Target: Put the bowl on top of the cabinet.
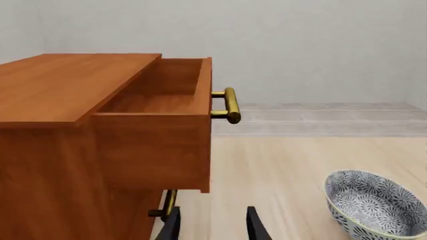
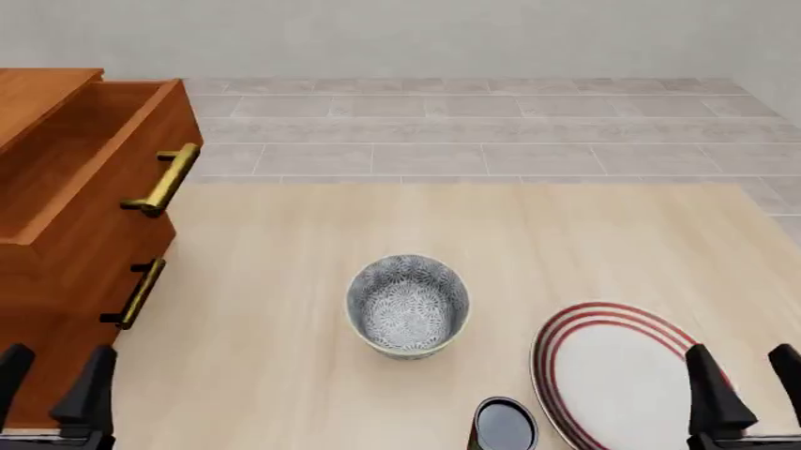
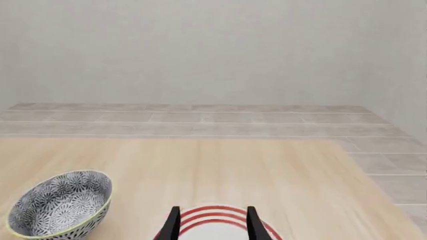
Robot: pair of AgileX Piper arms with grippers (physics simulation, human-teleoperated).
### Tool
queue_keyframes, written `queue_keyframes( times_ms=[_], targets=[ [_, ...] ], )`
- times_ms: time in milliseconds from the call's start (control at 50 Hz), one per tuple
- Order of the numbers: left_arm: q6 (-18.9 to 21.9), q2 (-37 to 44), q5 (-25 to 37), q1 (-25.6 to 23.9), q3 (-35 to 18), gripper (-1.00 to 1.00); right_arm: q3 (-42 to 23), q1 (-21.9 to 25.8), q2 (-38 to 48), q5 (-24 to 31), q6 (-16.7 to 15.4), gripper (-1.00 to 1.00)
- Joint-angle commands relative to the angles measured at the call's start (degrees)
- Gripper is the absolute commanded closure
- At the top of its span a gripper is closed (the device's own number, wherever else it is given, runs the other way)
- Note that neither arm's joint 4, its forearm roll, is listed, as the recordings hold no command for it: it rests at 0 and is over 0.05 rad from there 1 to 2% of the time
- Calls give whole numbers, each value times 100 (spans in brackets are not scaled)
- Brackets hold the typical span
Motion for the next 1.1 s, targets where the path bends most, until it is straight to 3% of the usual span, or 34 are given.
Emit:
queue_keyframes(
  times_ms=[20,340,460,660,800,920,1100],
  targets=[
    [-15,-60,81,-12,-5,-100,-83,-19,20,76,-32,-100],
    [35,-71,142,-154,-65,-100,-248,-114,14,172,-149,-100],
    [277,-87,436,-340,-630,-100,-184,-145,41,148,-146,-100],
    [471,-86,727,-933,-1022,-100,-149,-124,210,70,-124,-100],
    [640,-56,1085,-1380,-1394,-100,7,-93,802,-418,-161,-100],
    [654,444,960,-1746,-1705,-100,2,-32,880,-447,-186,-100],
    [939,1289,456,-1902,-2057,-100,-76,0,682,-214,-177,-100]
  ],
)
